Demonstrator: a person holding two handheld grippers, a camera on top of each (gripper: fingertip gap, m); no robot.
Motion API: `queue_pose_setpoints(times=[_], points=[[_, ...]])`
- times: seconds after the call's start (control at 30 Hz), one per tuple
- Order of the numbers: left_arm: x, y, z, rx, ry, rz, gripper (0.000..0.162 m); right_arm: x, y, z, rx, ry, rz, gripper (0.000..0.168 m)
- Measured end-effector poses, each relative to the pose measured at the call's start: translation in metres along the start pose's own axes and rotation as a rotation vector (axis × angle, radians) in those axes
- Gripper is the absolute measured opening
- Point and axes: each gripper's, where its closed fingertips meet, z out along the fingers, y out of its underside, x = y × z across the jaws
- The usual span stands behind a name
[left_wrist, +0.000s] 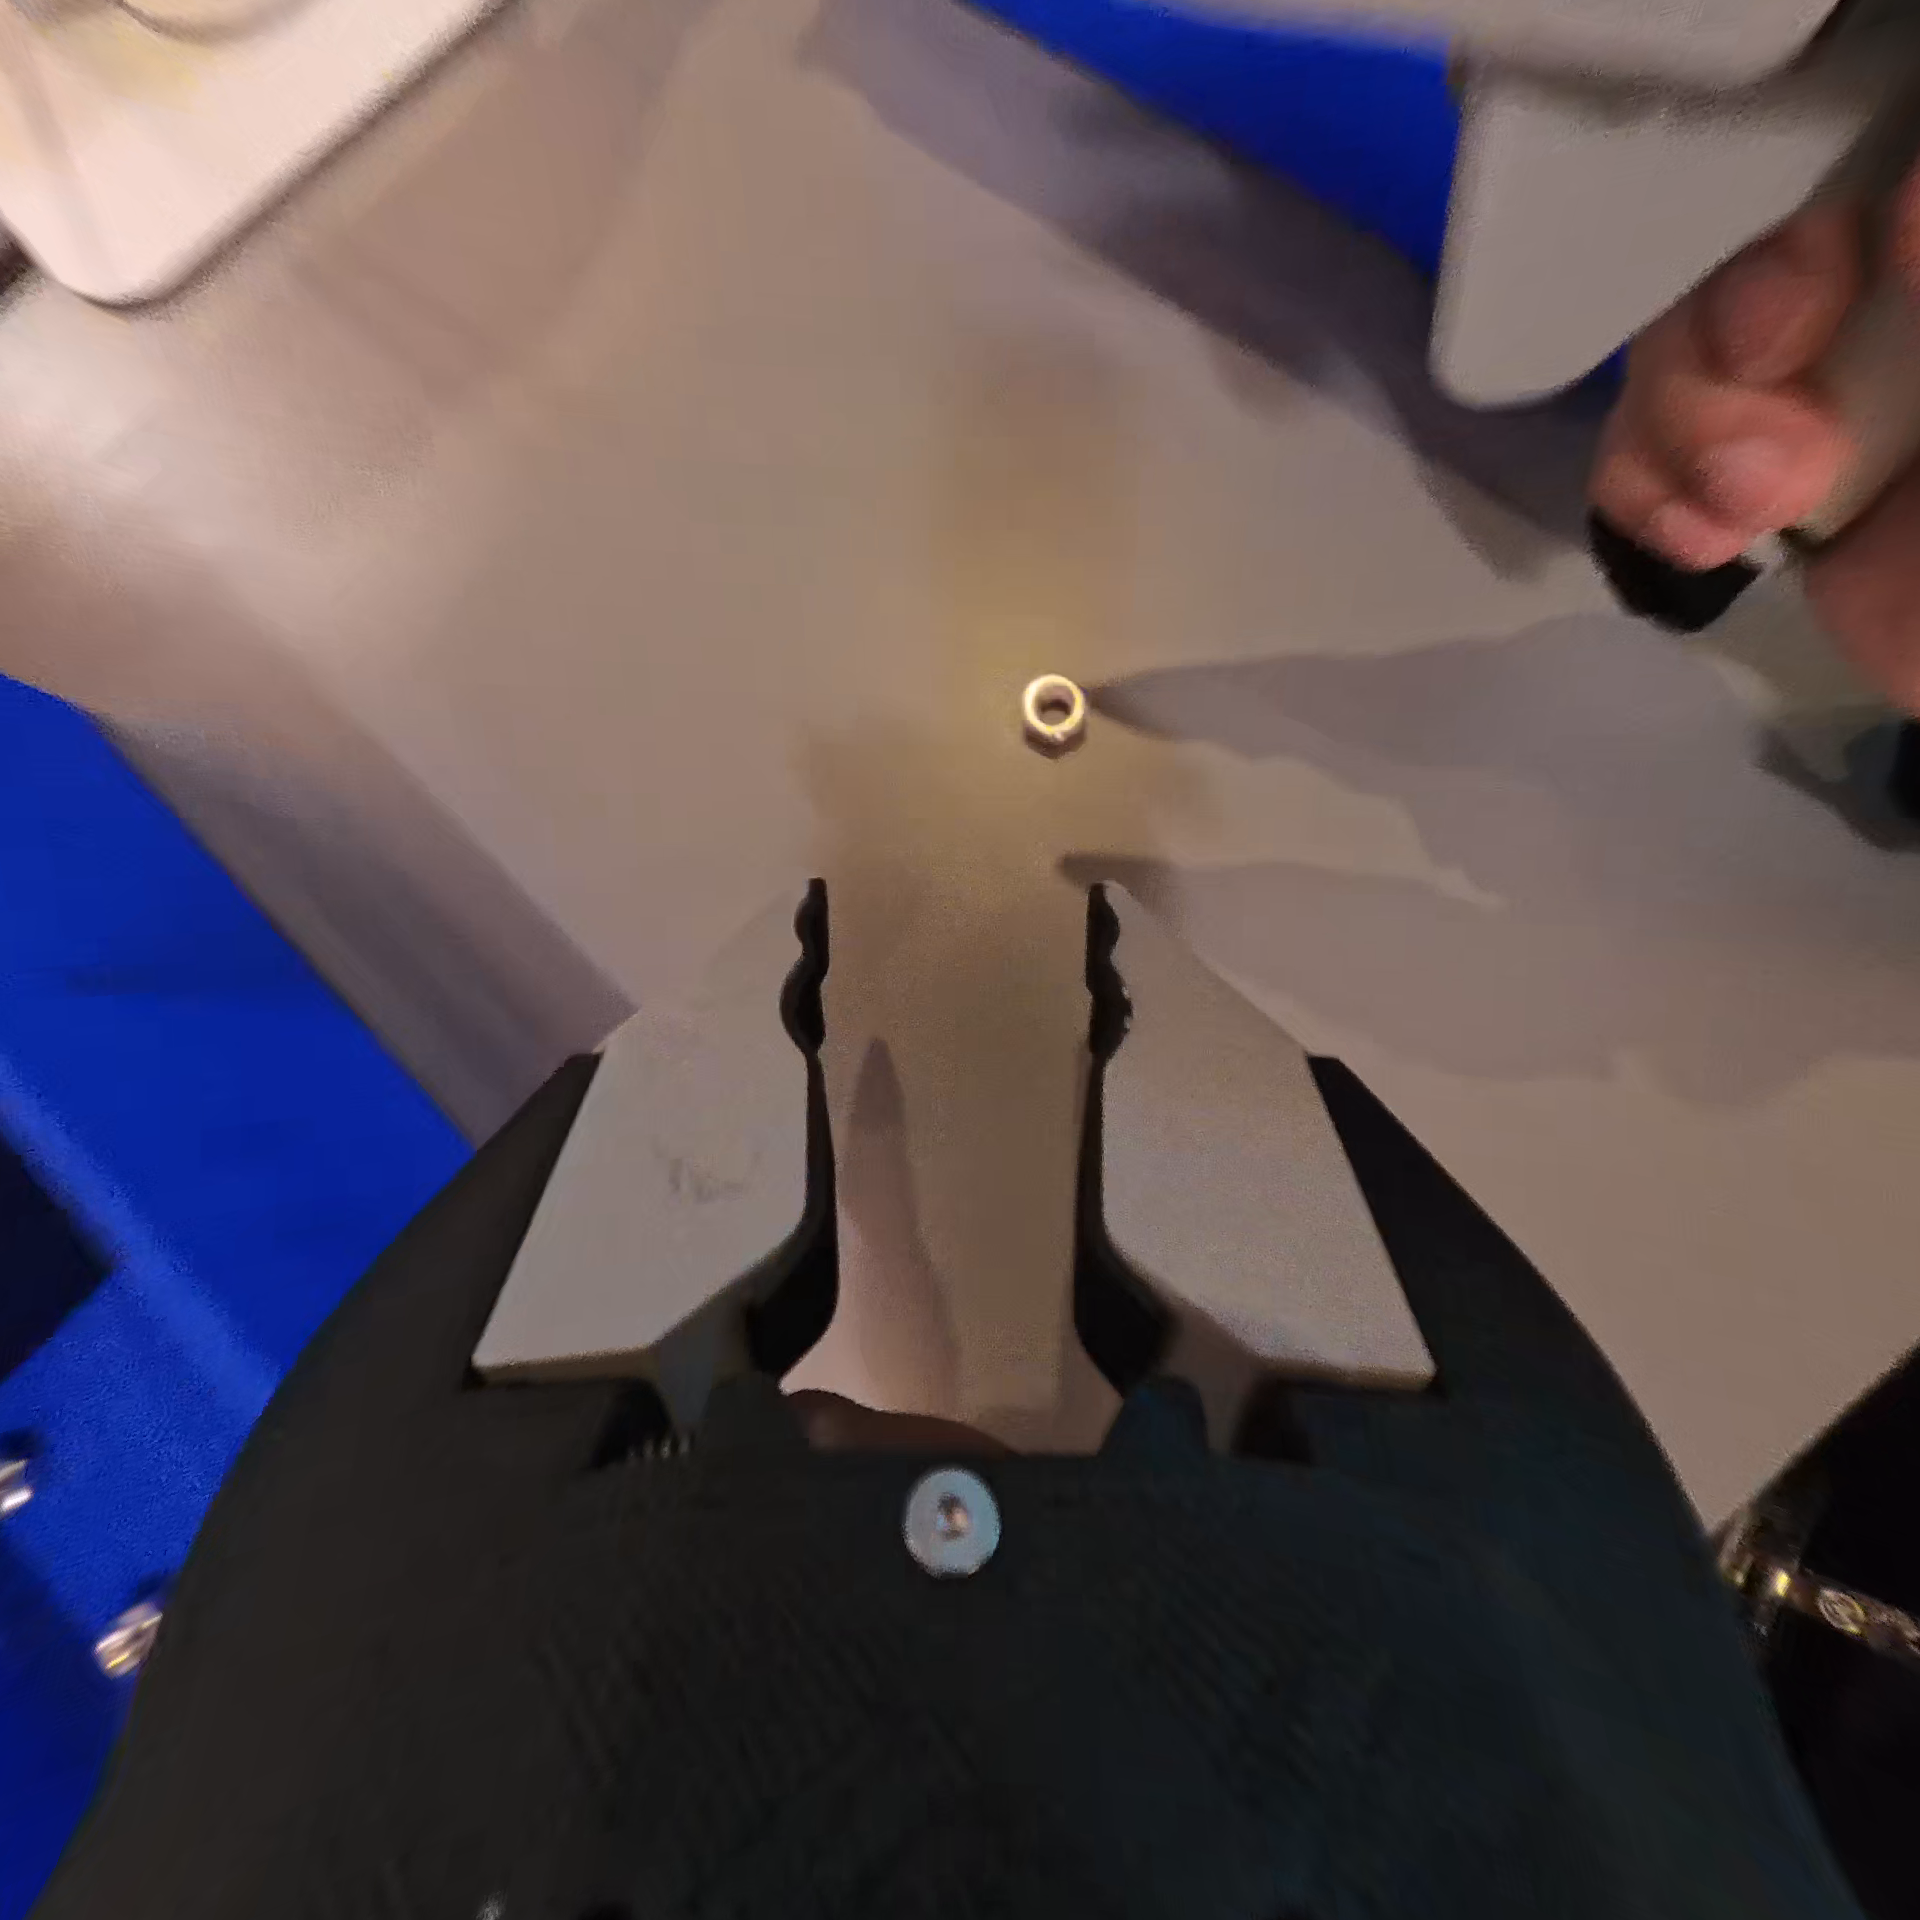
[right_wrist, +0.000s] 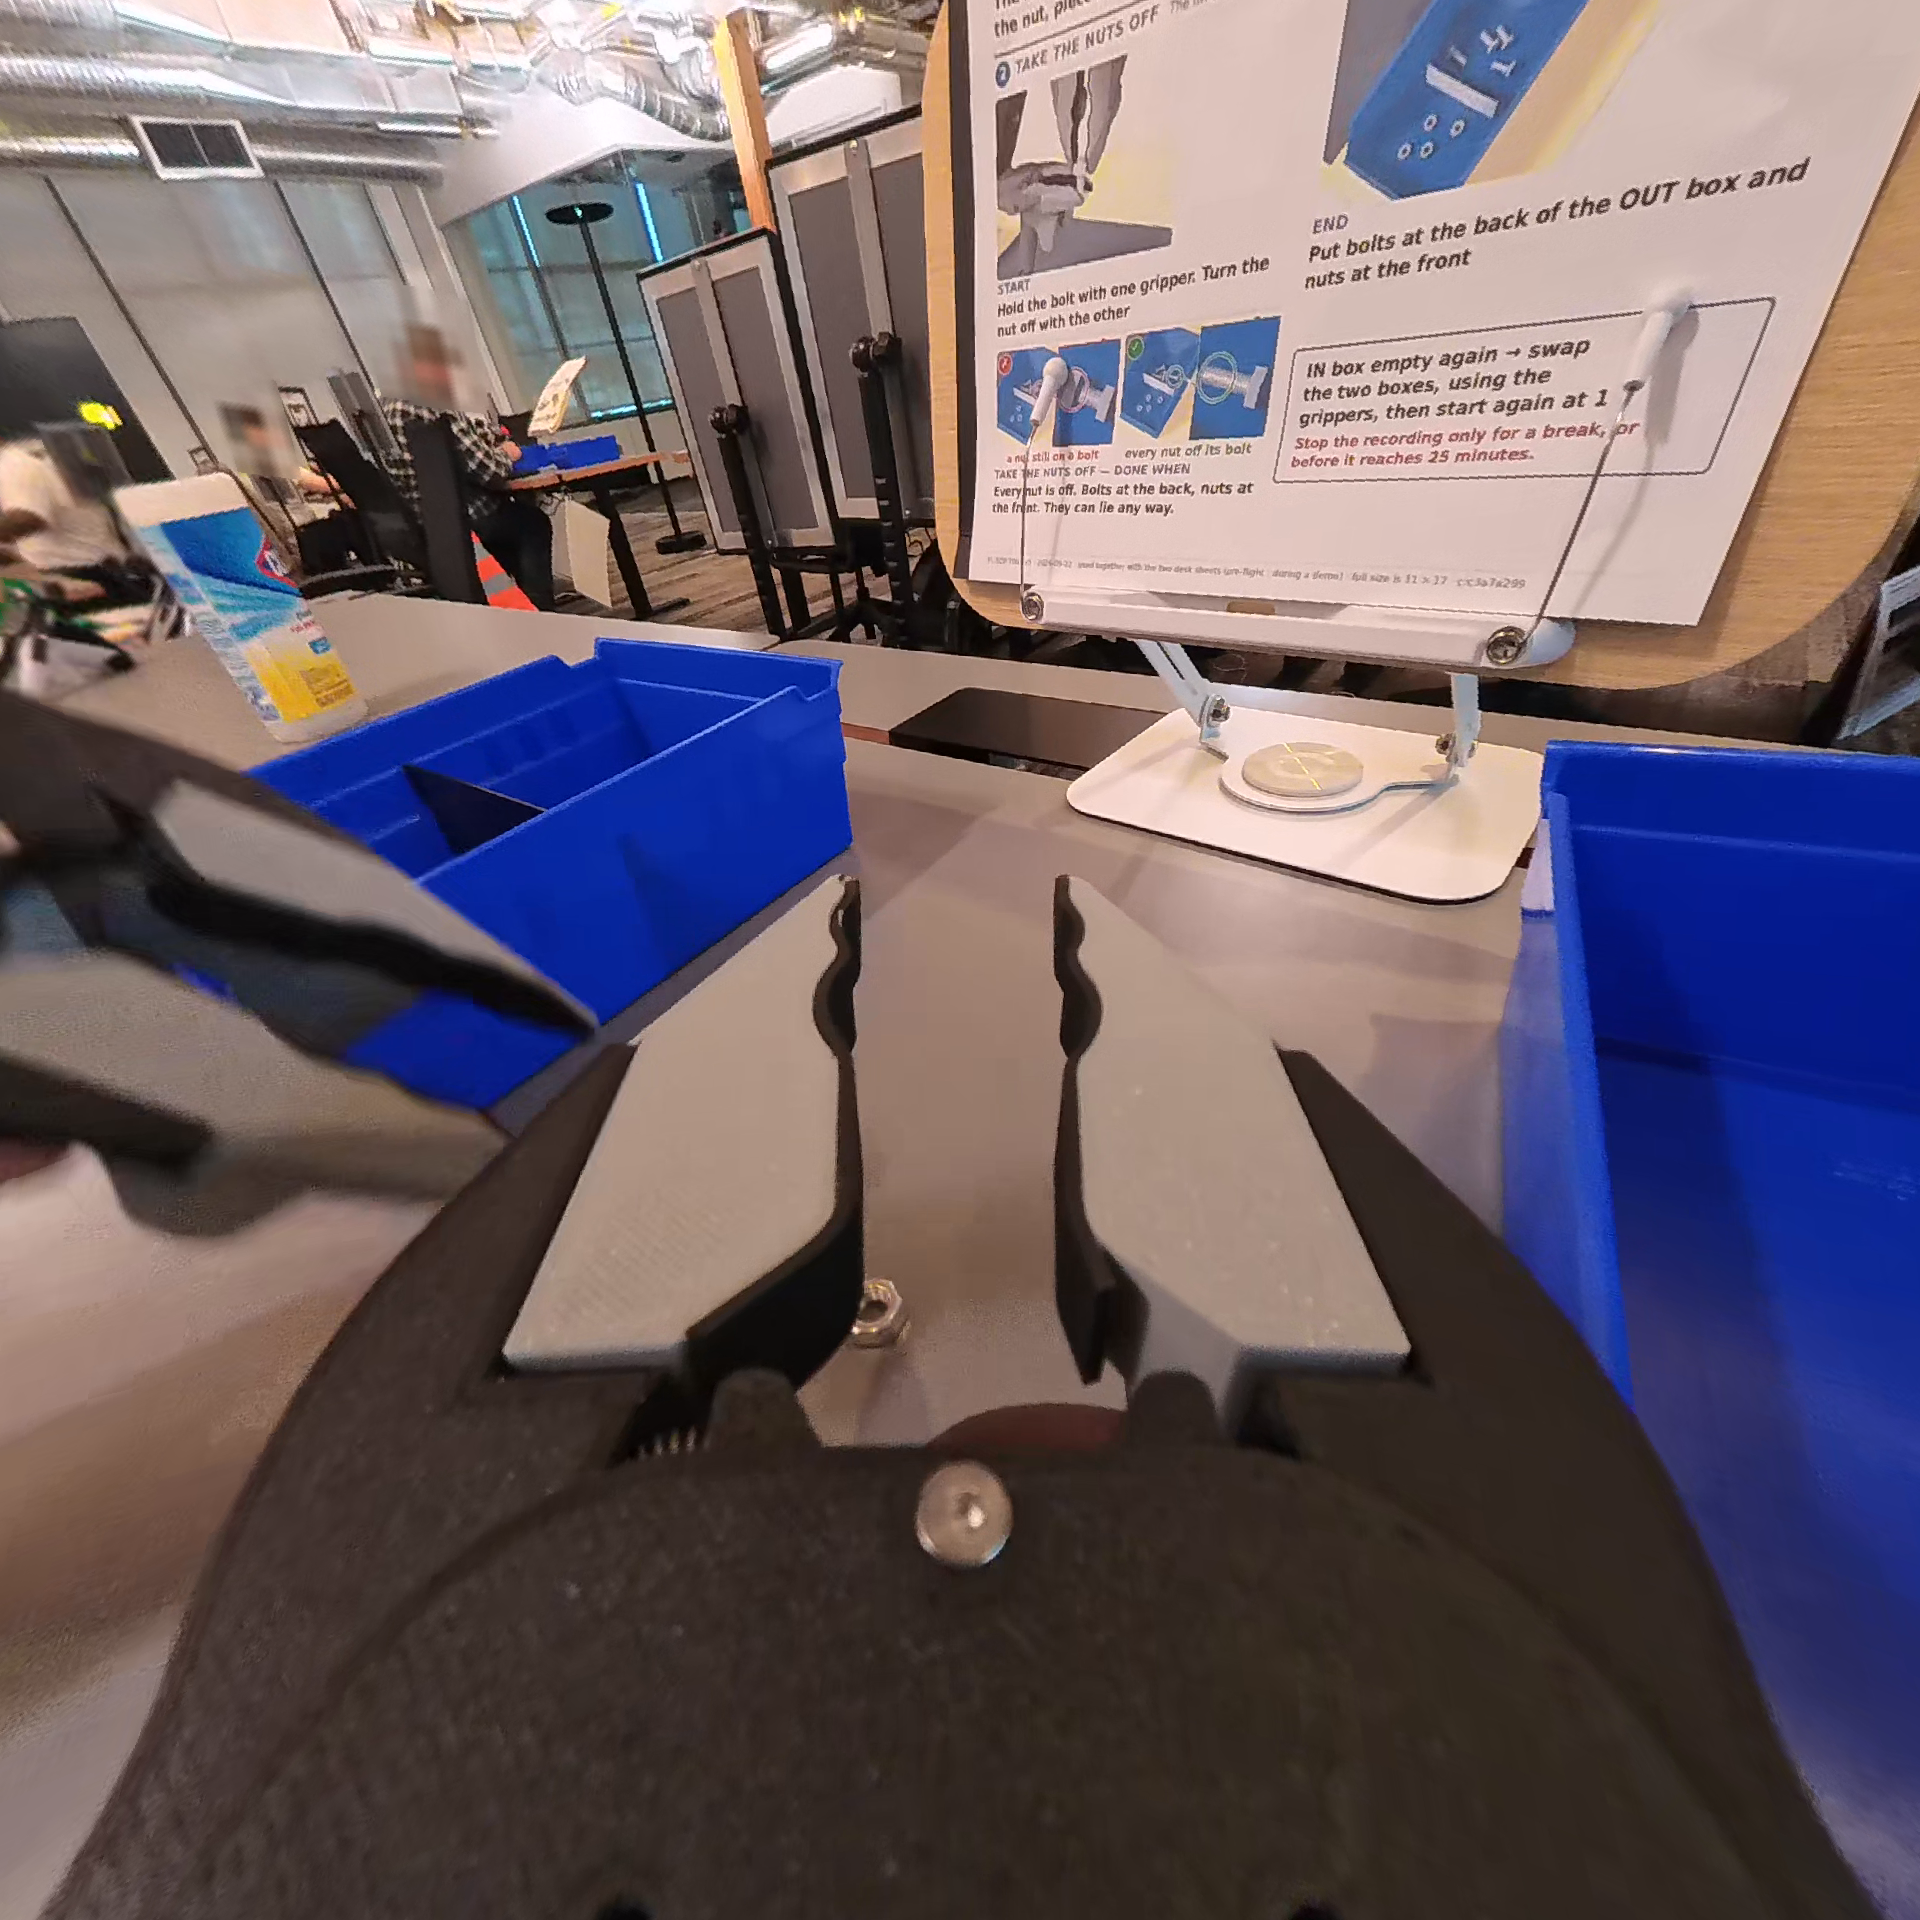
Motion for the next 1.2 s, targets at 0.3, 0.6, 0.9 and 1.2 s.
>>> queue_pose_setpoints(times=[0.3, 0.6, 0.9, 1.2], points=[[-0.184, -0.029, -0.097, 0.014, -0.282, -0.077, 0.045, -0.012, 0.007, 0.003, -0.018, -0.043, 0.016, 0.035], [-0.288, 0.054, -0.002, -0.429, -0.164, -0.178, 0.044, -0.030, 0.024, 0.010, -0.062, -0.124, 0.010, 0.036], [-0.290, 0.077, 0.049, -0.574, 0.018, -0.074, 0.040, -0.036, 0.032, 0.014, -0.085, -0.131, -0.083, 0.036], [-0.275, 0.034, 0.042, -0.343, 0.101, 0.155, 0.035, -0.050, 0.036, 0.013, -0.085, -0.167, -0.125, 0.035]])
